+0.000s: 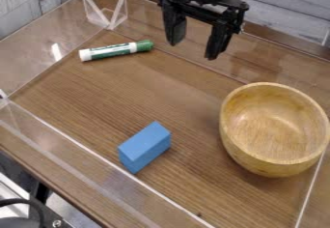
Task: Put the blue block in the brown bowl
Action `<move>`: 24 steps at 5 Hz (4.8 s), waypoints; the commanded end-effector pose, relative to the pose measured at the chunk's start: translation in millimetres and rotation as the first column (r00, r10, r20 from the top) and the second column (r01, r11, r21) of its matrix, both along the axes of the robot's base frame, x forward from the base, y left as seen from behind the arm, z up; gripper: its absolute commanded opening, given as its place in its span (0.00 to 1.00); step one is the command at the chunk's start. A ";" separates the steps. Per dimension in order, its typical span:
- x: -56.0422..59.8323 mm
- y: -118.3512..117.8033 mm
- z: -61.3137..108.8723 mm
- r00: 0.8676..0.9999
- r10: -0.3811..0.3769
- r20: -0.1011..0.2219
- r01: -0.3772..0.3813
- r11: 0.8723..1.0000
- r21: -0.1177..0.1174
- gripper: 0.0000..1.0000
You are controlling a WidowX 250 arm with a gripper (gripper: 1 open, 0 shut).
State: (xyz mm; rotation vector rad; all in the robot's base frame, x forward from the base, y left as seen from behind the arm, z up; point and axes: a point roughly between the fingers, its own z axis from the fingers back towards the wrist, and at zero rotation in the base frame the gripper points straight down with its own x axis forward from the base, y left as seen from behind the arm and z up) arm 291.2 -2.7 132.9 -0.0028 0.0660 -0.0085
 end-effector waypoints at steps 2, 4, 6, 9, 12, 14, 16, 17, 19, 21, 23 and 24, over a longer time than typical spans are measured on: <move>-38.4 -3.1 -9.0 0.999 -0.051 0.017 0.051 0.999 -0.001 1.00; -73.4 -1.7 -15.9 0.995 -0.074 0.071 0.073 0.997 0.005 1.00; -77.6 -1.4 -24.1 0.994 -0.092 0.065 0.092 0.996 0.002 1.00; -82.0 -0.5 -37.4 0.992 -0.115 0.054 0.116 0.993 -0.007 1.00; -85.7 5.9 -54.7 0.989 -0.130 0.074 0.132 0.991 -0.024 1.00; -86.5 9.8 -66.4 0.988 -0.129 0.085 0.133 0.991 -0.036 1.00; -86.4 13.4 -73.0 0.987 -0.124 0.099 0.129 0.991 -0.047 1.00; -86.7 14.4 -74.4 0.987 -0.121 0.106 0.127 0.991 -0.052 1.00; -87.3 15.9 -75.8 0.986 -0.114 0.118 0.122 0.991 -0.060 1.00; -87.5 16.2 -79.7 0.986 -0.113 0.126 0.122 0.990 -0.070 1.00; -87.4 16.0 -87.2 0.985 -0.115 0.128 0.126 0.989 -0.079 0.00; -87.2 15.4 -85.6 0.985 -0.118 0.129 0.129 0.988 -0.081 0.00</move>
